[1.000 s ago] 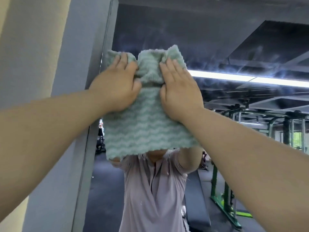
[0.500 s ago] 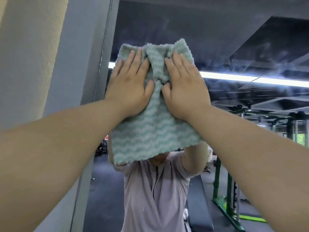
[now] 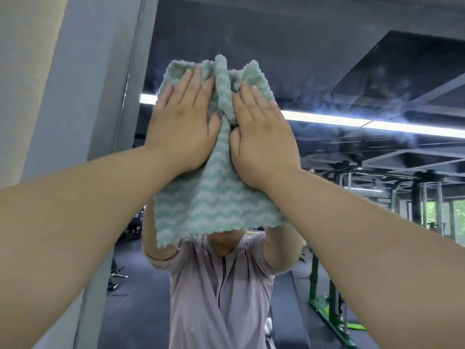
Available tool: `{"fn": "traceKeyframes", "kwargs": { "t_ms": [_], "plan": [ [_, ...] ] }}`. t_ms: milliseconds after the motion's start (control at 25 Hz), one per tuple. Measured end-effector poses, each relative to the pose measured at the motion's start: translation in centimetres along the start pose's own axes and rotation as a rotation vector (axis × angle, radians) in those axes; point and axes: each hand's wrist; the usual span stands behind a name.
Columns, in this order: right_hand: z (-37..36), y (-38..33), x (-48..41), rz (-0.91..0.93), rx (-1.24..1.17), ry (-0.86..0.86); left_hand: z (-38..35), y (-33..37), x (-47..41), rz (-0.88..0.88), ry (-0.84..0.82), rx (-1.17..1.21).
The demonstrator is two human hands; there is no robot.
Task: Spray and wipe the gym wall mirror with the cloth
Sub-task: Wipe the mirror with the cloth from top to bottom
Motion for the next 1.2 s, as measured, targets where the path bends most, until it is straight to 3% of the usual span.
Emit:
{"fn": "traceKeyframes", "kwargs": {
  "t_ms": [160,280,560,920,1040,1200],
  "plan": [
    [0.3,0.8,0.4,0.030,-0.055,0.003,0.2,1.0,1.0,-0.008,-0.003,0.035],
    [0.6,3.5,1.3,-0.009,-0.057,0.030,0.2,3.9,0.6,-0.108,-0.028,0.022],
    [3.5,14.9,5.6,-0.138,-0.022,-0.003,-1.8,14.5,-2.9,-0.223,-0.091,0.051],
    [9.4,40.0,19.6,-0.418,0.098,-0.064,-7.8,41.0,-5.2,-0.370,0.001,0.088],
    [11.2,45.6,24.5,-0.514,0.139,-0.104,-9.6,49.2,-4.3,-0.458,-0.058,0.062],
    [10.9,46.4,24.0,-0.527,0.165,-0.137,-9.9,50.6,-4.2,-0.464,-0.057,0.027]
  ]
}}
Point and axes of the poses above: each hand's wrist, its own x-axis away from the middle knuckle, its own z-axis out of the back of the hand, y = z × x, and after that the axes turned 2 degrees about x, right-handed
